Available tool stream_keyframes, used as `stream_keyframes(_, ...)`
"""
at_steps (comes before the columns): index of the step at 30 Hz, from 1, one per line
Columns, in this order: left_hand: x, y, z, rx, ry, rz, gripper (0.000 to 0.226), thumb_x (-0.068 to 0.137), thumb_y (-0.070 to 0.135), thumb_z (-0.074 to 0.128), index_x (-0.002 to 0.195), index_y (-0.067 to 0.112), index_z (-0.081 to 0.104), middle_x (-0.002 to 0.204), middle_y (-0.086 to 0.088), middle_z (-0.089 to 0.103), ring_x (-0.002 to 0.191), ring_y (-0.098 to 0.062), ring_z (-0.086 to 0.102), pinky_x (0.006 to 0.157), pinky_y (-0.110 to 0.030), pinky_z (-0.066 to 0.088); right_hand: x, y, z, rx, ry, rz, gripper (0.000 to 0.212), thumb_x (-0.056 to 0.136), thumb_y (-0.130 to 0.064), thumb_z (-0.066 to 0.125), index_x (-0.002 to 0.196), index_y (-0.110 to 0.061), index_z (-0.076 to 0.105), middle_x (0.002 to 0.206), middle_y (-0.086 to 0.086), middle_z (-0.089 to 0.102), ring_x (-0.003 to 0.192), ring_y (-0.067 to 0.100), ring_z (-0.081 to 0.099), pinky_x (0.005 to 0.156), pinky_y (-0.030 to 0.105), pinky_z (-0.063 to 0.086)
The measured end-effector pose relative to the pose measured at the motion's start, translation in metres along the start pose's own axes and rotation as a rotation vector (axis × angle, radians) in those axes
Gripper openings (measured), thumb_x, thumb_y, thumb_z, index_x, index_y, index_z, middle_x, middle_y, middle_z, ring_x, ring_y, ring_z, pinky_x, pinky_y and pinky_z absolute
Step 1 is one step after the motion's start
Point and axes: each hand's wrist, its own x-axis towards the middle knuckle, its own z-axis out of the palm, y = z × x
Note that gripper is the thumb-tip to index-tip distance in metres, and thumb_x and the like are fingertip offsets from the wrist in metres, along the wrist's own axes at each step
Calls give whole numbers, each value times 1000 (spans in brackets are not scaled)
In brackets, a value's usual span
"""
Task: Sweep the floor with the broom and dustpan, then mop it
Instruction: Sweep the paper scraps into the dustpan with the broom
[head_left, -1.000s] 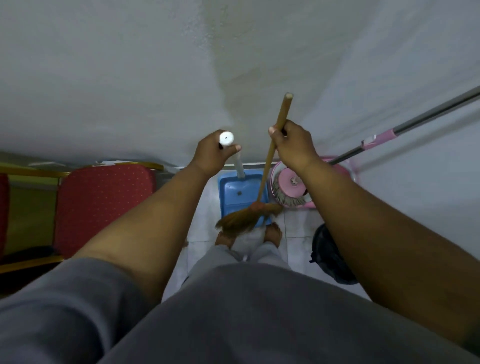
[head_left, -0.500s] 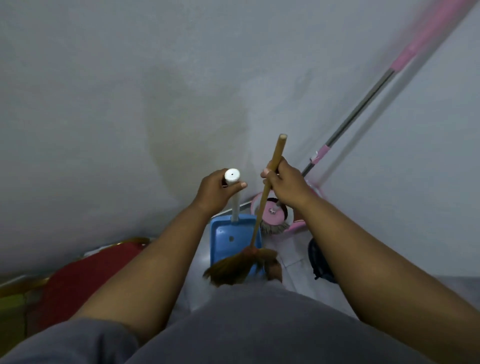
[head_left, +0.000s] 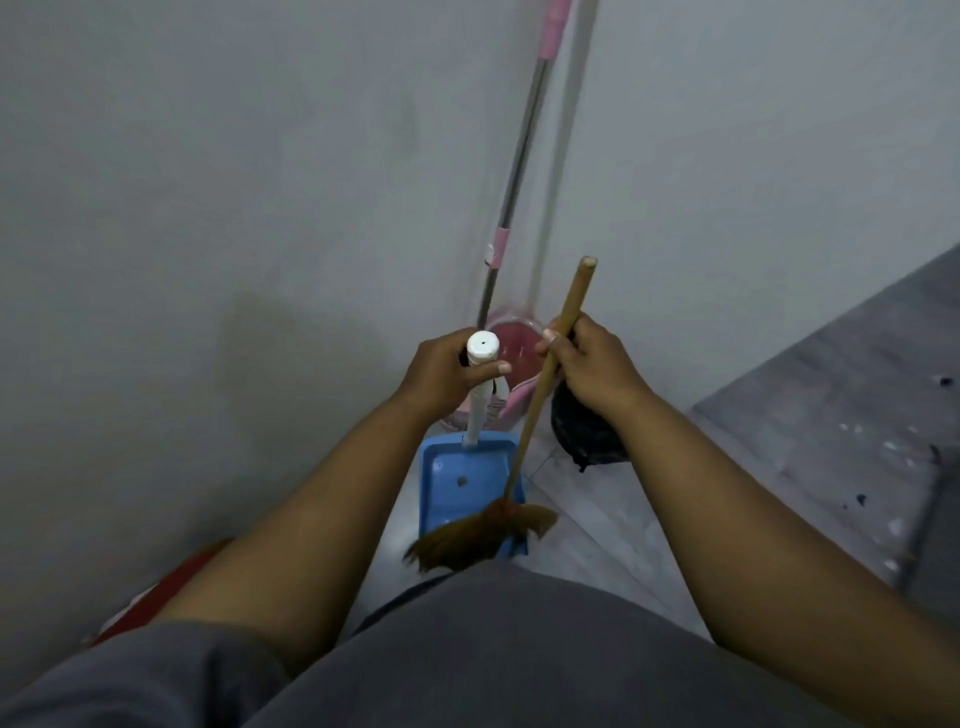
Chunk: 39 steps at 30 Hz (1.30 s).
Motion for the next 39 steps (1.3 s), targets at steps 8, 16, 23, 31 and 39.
stream_keyframes(8,-31,67,123,50,-295,128,24,77,17,83,95,22,68,84,17,66,78,6,59,67,0,42,-122,81,-103,146,269,136,11,97,-35,52,89,-33,59,91,-7,73,91,10,70,91,44,55)
stream_keyframes(16,-88,138,265,146,-555,318,19,79,25,82,90,21,67,86,8,68,80,-6,59,74,-9,45,-299,165,-189,257,628,268,13,99,-28,51,89,-31,58,93,-6,72,92,9,69,93,42,55)
stream_keyframes(23,-168,188,396,232,-745,473,24,79,31,81,95,18,68,84,10,66,75,-3,56,64,-3,41,-453,221,-232,286,915,382,12,98,-28,53,87,-32,58,91,-9,72,92,7,70,92,40,55)
stream_keyframes(31,-256,236,531,211,-980,572,26,79,37,80,98,22,69,91,10,68,81,-6,57,63,-1,39,-590,263,-264,230,1220,576,14,98,-30,52,85,-34,55,94,-9,71,94,12,69,92,38,54)
stream_keyframes(39,-338,267,670,216,-1246,590,30,77,38,82,98,22,69,93,8,67,86,-12,58,72,-24,47,-690,303,-297,250,1435,750,10,95,-37,53,89,-34,61,95,-7,71,94,11,68,91,40,55)
